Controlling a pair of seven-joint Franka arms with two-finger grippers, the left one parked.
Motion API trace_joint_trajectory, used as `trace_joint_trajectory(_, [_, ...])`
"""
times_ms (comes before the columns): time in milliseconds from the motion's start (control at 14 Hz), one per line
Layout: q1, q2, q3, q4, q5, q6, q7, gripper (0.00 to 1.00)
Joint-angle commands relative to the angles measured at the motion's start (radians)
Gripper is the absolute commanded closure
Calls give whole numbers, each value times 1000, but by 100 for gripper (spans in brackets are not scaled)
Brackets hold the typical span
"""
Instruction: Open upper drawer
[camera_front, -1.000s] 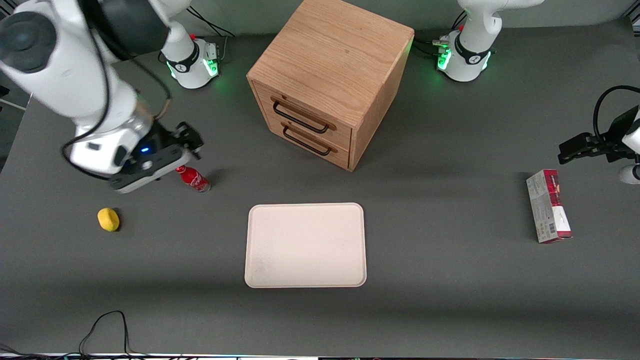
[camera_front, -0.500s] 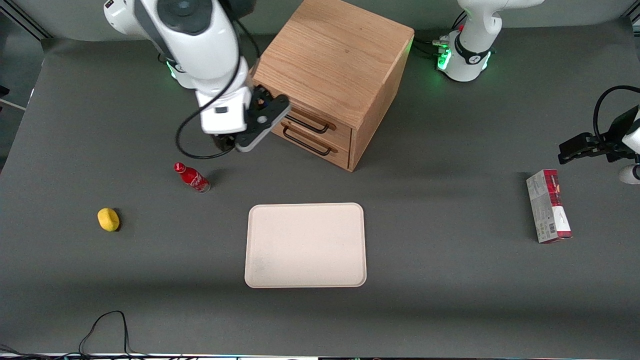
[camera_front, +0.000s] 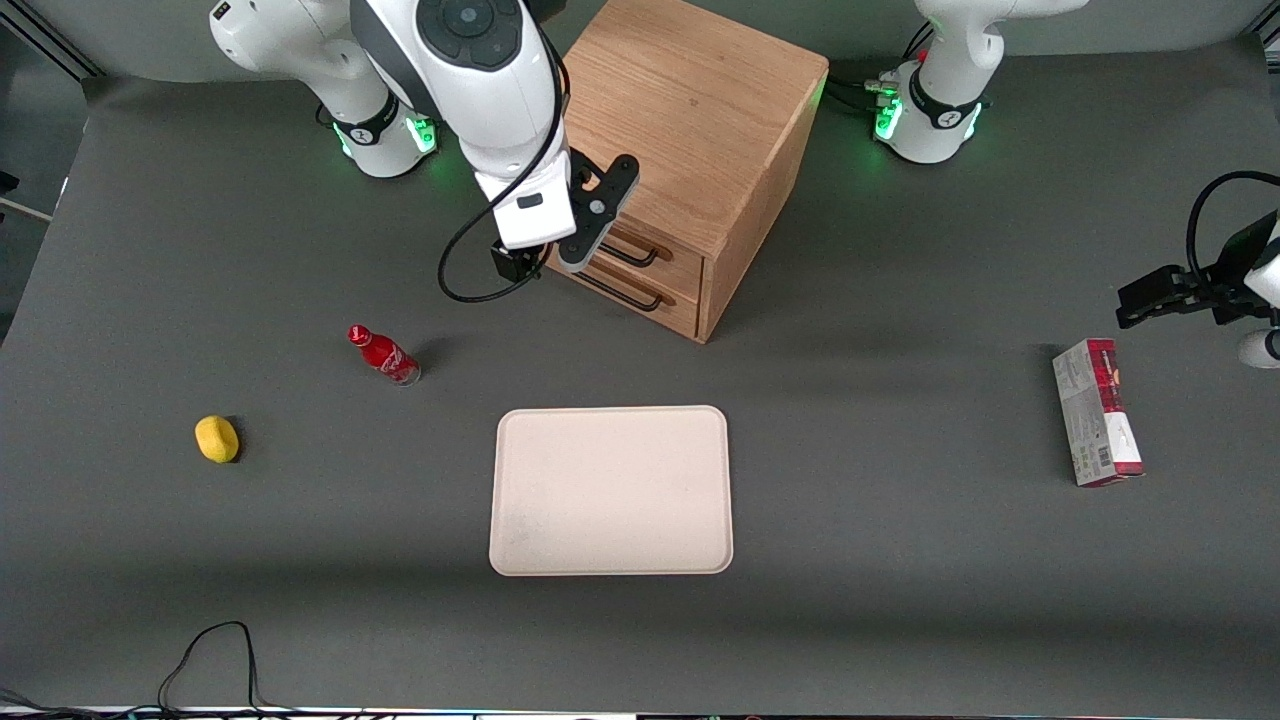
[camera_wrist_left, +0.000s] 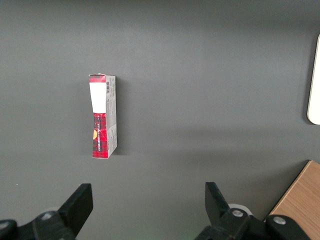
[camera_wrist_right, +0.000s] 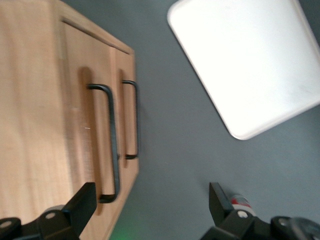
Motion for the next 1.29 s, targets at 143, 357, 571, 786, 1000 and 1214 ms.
trace_joint_trajectory(143, [0,-23,-9,-13,81,-25,-25,0])
trace_joint_trajectory(357, [3,-24,-9,-14,95,-42,25,0])
trace_joint_trajectory(571, [6,-26,-4,-29,106,-39,30,0])
trace_joint_trajectory(786, [8,-63,-4,-127,104,39,23,0])
trace_joint_trajectory(1000, [21,-107,-1,-253,104,146,18,0])
trace_joint_trajectory(1214, [40,-107,-4,-301,96,197,16,0])
